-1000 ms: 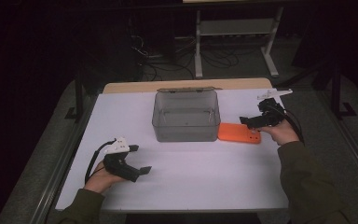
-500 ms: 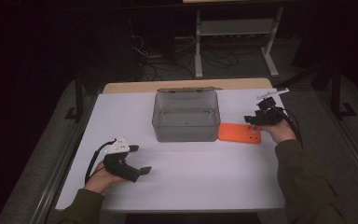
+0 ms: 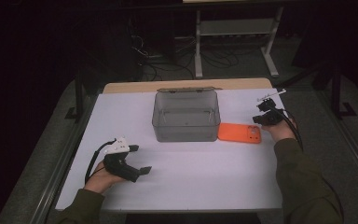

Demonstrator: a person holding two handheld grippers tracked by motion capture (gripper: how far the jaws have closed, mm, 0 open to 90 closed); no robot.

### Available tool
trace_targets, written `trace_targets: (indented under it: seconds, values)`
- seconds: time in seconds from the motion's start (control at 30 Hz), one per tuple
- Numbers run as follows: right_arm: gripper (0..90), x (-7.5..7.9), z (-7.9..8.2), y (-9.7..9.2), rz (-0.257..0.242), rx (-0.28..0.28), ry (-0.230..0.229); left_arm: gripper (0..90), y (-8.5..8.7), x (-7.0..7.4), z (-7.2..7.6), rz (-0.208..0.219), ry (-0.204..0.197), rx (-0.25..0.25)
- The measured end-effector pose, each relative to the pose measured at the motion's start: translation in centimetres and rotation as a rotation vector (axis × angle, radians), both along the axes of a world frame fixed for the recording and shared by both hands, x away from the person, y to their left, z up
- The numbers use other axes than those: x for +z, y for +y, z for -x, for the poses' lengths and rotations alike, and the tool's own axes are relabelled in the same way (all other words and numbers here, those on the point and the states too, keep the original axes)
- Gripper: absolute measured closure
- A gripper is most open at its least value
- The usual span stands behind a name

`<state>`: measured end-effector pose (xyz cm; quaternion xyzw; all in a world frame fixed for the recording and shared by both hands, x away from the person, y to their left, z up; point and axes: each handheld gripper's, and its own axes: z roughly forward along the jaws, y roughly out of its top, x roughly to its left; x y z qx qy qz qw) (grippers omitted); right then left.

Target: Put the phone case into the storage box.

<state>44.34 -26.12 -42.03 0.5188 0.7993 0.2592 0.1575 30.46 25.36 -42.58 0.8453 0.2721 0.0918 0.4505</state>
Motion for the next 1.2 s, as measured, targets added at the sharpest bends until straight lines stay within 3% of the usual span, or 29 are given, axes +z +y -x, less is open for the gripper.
trace_targets:
  seconds: [0.5, 0.73, 1.03, 1.2]
  values:
    - [88.8, -1.3, -0.7, -0.5, 0.02, 0.004, 0.052, 0.0, -0.1, 0.0, 0.0, -0.001, 0.001, -0.001]
    - [88.9, -1.2, -0.6, -0.6, 0.024, 0.018, 0.054, 0.0, -0.1, 0.0, 0.0, 0.001, 0.001, -0.002]
    - [89.0, -1.0, 0.4, -0.6, 0.053, 0.048, 0.077, 0.0, 0.0, 0.1, 0.1, 0.002, 0.0, -0.002]
    - [89.0, -1.1, 1.2, -1.0, 0.035, 0.049, 0.075, 0.0, -0.1, 0.1, 0.1, 0.001, -0.001, -0.004]
